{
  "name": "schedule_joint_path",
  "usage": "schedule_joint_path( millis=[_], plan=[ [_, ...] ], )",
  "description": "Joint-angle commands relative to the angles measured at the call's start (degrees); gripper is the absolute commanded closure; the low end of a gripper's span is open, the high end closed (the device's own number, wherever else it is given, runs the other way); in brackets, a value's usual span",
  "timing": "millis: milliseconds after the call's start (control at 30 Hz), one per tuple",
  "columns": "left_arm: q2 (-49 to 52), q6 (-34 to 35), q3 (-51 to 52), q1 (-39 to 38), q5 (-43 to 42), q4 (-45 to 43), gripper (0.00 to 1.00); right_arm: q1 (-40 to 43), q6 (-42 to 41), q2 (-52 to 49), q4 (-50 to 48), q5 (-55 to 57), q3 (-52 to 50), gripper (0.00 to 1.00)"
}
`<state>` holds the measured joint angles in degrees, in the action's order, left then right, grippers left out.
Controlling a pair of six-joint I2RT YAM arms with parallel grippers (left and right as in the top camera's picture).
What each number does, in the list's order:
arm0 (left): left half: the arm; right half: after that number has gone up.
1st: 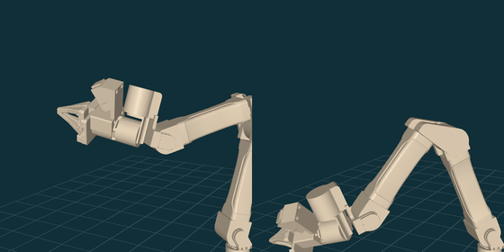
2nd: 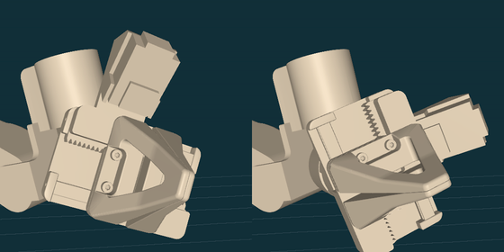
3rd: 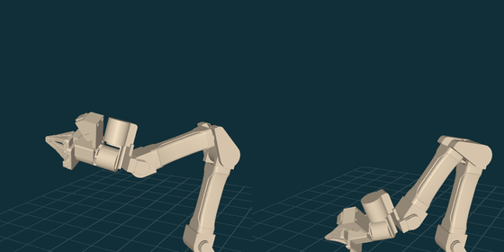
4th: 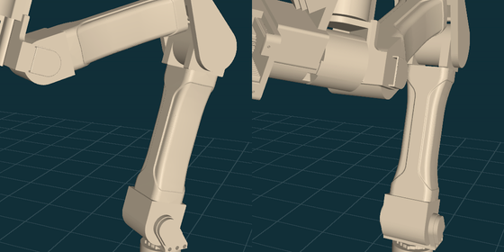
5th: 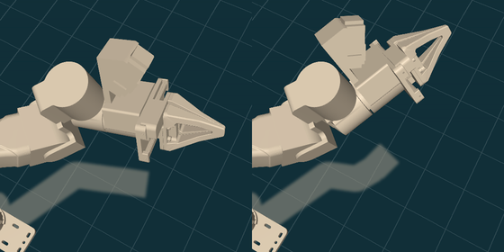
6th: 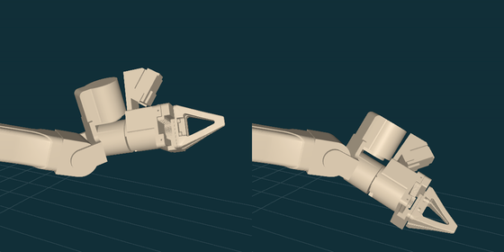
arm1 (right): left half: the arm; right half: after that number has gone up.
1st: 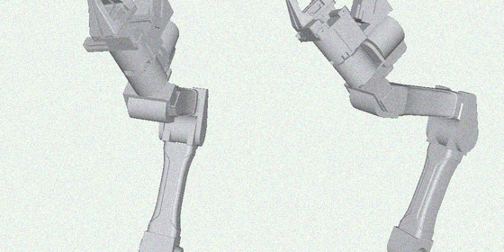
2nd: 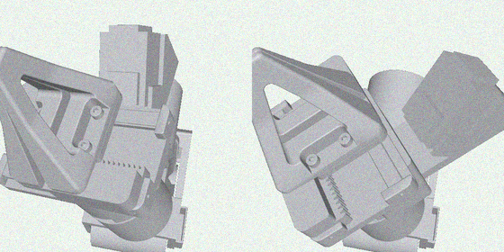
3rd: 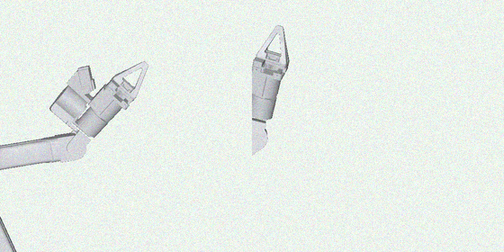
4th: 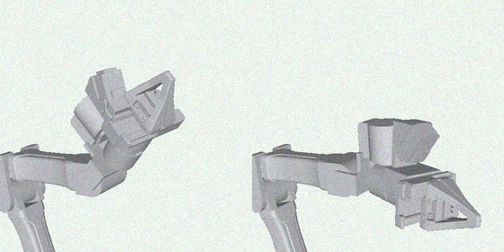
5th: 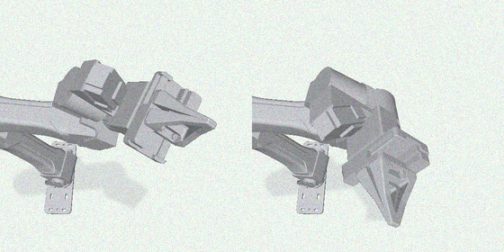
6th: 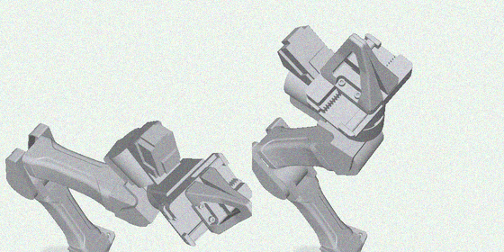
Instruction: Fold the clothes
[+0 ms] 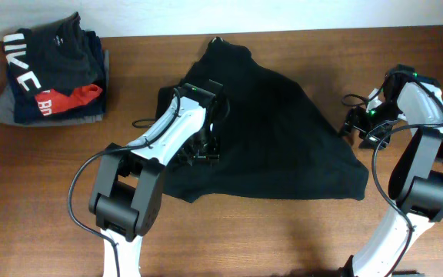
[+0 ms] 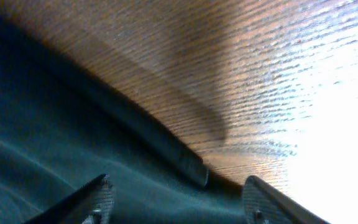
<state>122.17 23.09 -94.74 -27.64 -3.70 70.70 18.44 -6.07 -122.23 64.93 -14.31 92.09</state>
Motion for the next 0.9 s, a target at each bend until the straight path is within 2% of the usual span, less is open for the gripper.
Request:
schedule_joint_path(
  millis=[0, 267, 333, 433, 600, 867],
  plan=[
    [0.72, -0.92, -0.66, -0.11, -0.61, -0.15, 0.45, -0.04, -0.33, -0.94, -0.39, 1.16, -1.68, 0.33],
    [0.72, -0.94, -0.66, -0.11, -0.61, -0.15, 0.45, -0.04, -0.35, -0.94, -3.69, -1.81, -4.98, 0.40],
    [0.72, -0.92, -0.66, -0.11, -0.61, -0.15, 0.45, -0.04, -0.35, -0.94, -3.85, -2.01, -4.98, 0.46],
    [0.72, -0.94, -0.66, -0.11, -0.61, -0.15, 0.45, -0.04, -0.35, -0.94, -3.89, -2.08, -4.98, 0.60],
    [0.72, -0.94, -0.66, -0.11, -0.59, -0.20, 0.45, -0.04, -0.35, -0.94, -4.59, -2.89, -4.98, 0.96],
    [0.72, -0.94, -0.66, -0.11, -0.59, 0.04, 0.44, 0.07, -0.37, -0.85, -3.67, -3.02, -0.46, 0.96]
  ],
)
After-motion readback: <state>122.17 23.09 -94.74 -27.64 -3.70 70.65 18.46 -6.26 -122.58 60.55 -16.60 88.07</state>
